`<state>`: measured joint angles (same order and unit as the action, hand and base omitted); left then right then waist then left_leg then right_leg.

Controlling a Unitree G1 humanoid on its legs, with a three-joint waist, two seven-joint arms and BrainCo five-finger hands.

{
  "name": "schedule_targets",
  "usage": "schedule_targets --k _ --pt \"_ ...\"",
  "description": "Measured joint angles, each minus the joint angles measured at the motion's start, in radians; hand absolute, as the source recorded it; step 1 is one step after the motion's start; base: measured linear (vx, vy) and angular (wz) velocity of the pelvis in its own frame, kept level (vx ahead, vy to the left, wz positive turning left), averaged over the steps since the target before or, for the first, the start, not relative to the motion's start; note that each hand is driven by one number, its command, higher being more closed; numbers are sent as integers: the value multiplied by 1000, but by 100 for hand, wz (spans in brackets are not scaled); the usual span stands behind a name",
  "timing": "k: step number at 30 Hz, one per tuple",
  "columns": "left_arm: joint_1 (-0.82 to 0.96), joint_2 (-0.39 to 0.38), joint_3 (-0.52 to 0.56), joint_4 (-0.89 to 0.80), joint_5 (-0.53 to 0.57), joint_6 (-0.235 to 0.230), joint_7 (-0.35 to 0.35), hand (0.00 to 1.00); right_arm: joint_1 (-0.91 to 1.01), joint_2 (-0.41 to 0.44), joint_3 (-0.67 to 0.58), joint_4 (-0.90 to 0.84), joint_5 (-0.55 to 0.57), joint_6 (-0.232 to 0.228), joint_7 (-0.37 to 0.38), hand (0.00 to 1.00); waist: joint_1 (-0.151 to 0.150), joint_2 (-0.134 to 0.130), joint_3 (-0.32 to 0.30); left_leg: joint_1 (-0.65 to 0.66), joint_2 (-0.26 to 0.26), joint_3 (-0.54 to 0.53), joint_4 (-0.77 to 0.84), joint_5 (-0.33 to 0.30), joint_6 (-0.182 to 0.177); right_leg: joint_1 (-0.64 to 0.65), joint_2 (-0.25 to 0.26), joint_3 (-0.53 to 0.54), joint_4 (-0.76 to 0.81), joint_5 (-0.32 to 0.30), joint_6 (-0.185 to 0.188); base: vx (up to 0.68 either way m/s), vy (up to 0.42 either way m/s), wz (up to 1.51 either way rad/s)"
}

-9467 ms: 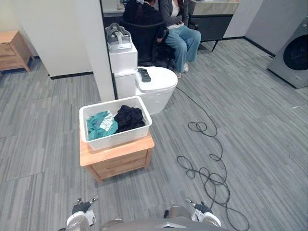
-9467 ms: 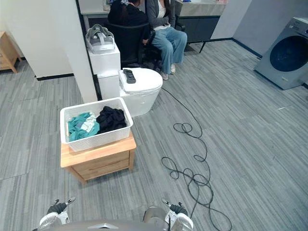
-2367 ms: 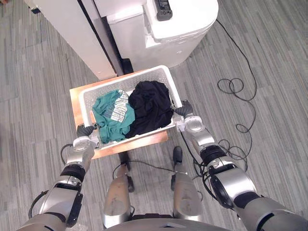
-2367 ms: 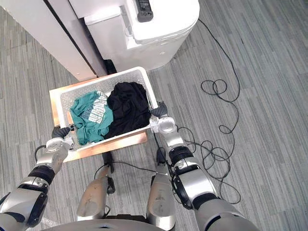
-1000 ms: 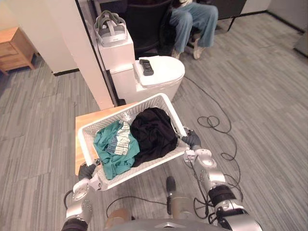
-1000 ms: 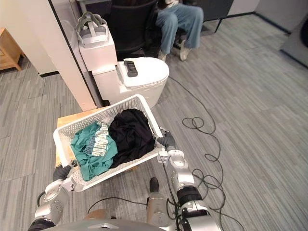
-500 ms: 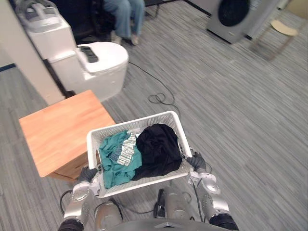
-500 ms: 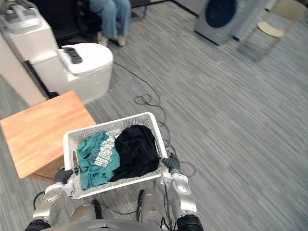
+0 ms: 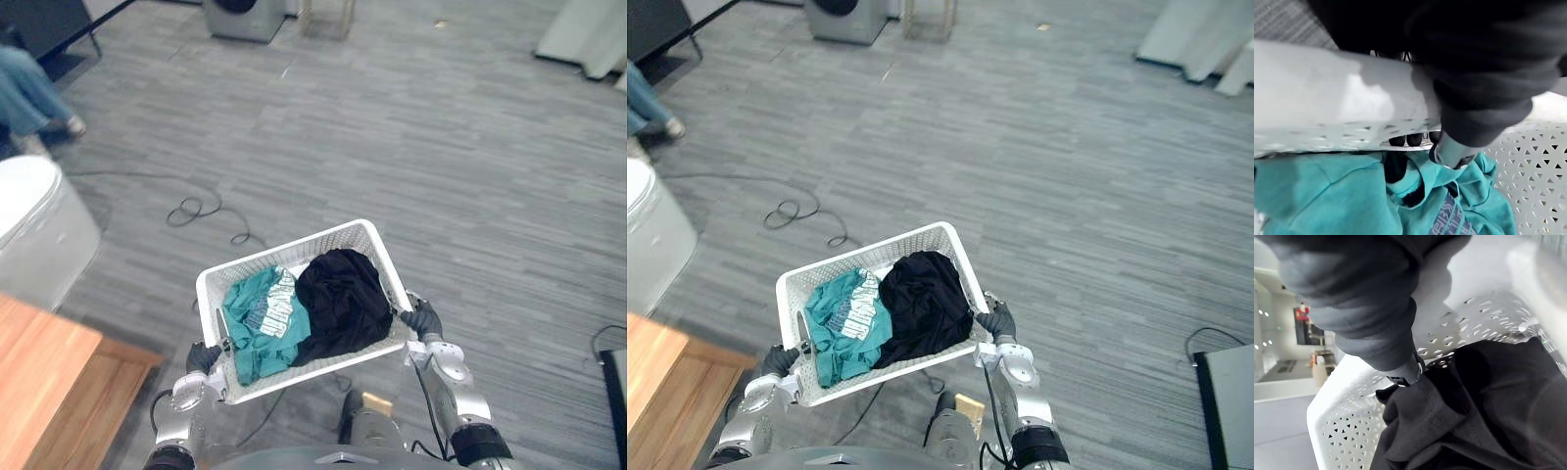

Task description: Pick up the laundry basket with both hands and put the clothes into the washing machine.

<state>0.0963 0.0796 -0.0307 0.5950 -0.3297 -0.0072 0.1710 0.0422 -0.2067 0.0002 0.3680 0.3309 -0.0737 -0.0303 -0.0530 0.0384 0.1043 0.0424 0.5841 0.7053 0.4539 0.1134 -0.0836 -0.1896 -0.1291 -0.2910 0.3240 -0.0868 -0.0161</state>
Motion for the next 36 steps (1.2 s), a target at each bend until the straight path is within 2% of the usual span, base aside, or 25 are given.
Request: schedule_targets --k 1,2,3,4,5,6,10,11,13,14,15,17,18,19,21,24,27,28,30,31,32,33,34,35,36 --pt "12 4 1 0 -1 0 0 100 11 5 6 0 1 -3 0 100 6 -1 1 -20 30 -33 72 45 89 17 15 16 6 -22 -4 136 -273 -75" --pt "33 16 7 -3 -1 0 0 100 41 21 16 -1 10 -10 -2 100 20 -2 2 -70 62 -152 184 186 229 50 39 43 2 -60 -4 168 -220 -88" --pt "54 16 14 -9 -1 0 0 100 54 26 24 0 17 -10 -3 100 36 -2 19 -150 36 -310 344 133 223 71 44 89 9 -103 -8 169 -172 -87" --pt "62 11 10 -13 -1 0 0 100 52 23 25 0 17 -7 -4 100 42 5 26 -194 -22 -394 431 8 146 75 42 118 14 -110 -14 149 -55 -89" --pt "84 -6 10 -25 -1 0 0 100 50 8 27 0 17 -5 -5 100 54 14 36 -260 -184 -511 503 -159 65 81 29 167 10 -113 -17 121 22 -100" --pt "107 -13 12 -53 -3 -17 -2 100 50 0 31 0 19 -6 -1 100 69 25 41 -300 -318 -571 457 -250 23 90 28 204 -7 -117 -13 124 46 -102" --pt "122 26 30 -82 -2 -18 0 100 49 24 66 -23 25 -10 0 100 78 32 42 -342 -368 -513 -52 -241 37 143 44 212 -65 -114 -10 214 95 -72" --pt "122 23 35 -82 -2 -18 -1 100 49 27 65 -26 24 -10 -2 100 78 35 42 -342 -377 -535 -239 -191 14 164 43 226 -86 -122 3 385 204 -49" --pt "121 8 33 -94 -2 -19 0 100 47 9 58 -26 23 -11 -5 100 80 53 39 -360 -361 -596 -302 -186 -43 204 54 260 -123 -155 59 463 353 -59" --pt "125 9 33 -94 -1 -16 0 100 46 10 58 -26 23 -10 -5 100 86 69 28 -361 -362 -596 -260 -155 -32 230 49 287 -128 -172 81 460 408 -65" --pt "127 11 36 -94 -2 -16 0 100 46 17 58 -27 21 -10 -5 100 87 54 22 -374 -376 -591 -217 -125 -29 232 28 303 -121 -186 91 498 446 -57" --pt "134 20 46 -102 -2 -18 1 100 53 42 54 -28 16 -12 -5 100 85 -44 -17 -399 -483 -540 -96 -181 24 215 -96 352 -34 -232 157 470 356 -29" --pt "119 27 49 -101 -1 -13 1 100 59 59 42 -27 16 -11 -6 100 78 -79 -16 -384 -548 -522 -65 -235 52 154 -128 391 226 -223 169 446 229 4" --pt "114 26 50 -102 -1 -13 2 100 58 62 36 -26 16 -9 -6 100 86 -87 -15 -369 -566 -507 -51 -261 67 107 -146 398 331 -190 165 557 273 2" --pt "121 35 45 -111 1 -13 9 100 67 81 35 -25 5 -9 -5 100 75 -73 3 -264 -618 -486 -58 -313 119 -18 -179 406 689 21 138 576 282 3" --pt "121 54 27 -115 2 -11 21 100 65 89 33 1 4 -10 -3 100 73 -40 29 -87 -648 -507 -145 -359 147 -105 -143 259 884 -88 61 533 172 2" --pt "99 79 -6 -132 3 -10 21 100 65 88 15 -6 8 -15 -3 100 23 -20 43 38 -651 -554 -282 -355 138 -219 -104 106 640 -174 69 494 51 36" --pt "87 86 -17 -132 4 -8 21 100 65 88 7 -7 10 -14 -3 100 14 -20 43 57 -651 -562 -302 -357 128 -241 -101 93 542 -170 72 501 -18 47" --pt "45 96 -38 -130 12 2 21 100 65 91 -19 -10 17 -13 -4 100 4 -28 44 138 -645 -583 -365 -382 80 -263 -92 51 66 -16 79 615 -94 33" --pt "35 98 -39 -128 15 2 21 100 66 91 -23 -15 17 -11 -5 100 4 -32 47 156 -644 -589 -376 -396 61 -264 -92 52 -9 39 80 730 -196 33" --pt "23 94 -43 -117 29 3 22 100 69 87 -24 -25 17 -11 -10 100 -10 -25 47 198 -621 -606 -377 -432 20 -268 -89 59 -12 134 73 824 -261 44" --pt "21 86 -47 -111 30 3 22 100 74 80 -24 -37 17 -9 -19 100 -23 1 41 229 -580 -623 -337 -459 -24 -271 -68 54 76 161 52 767 -254 52" --pt "19 85 -47 -111 30 3 22 100 73 80 -25 -39 17 -10 -21 100 -31 3 40 218 -566 -623 -260 -450 -27 -282 -62 51 129 164 42 782 -297 28" --pt "15 69 -40 -108 30 3 27 100 68 78 -29 -40 17 -10 -25 100 -25 8 44 149 -527 -595 -60 -443 -32 -282 -48 34 210 96 -14 592 -265 8" --pt "17 55 -29 -108 30 3 27 100 67 69 -32 -43 18 -9 -23 100 -24 23 52 95 -493 -584 92 -417 -34 -258 -28 30 217 71 -28 693 -301 -27"
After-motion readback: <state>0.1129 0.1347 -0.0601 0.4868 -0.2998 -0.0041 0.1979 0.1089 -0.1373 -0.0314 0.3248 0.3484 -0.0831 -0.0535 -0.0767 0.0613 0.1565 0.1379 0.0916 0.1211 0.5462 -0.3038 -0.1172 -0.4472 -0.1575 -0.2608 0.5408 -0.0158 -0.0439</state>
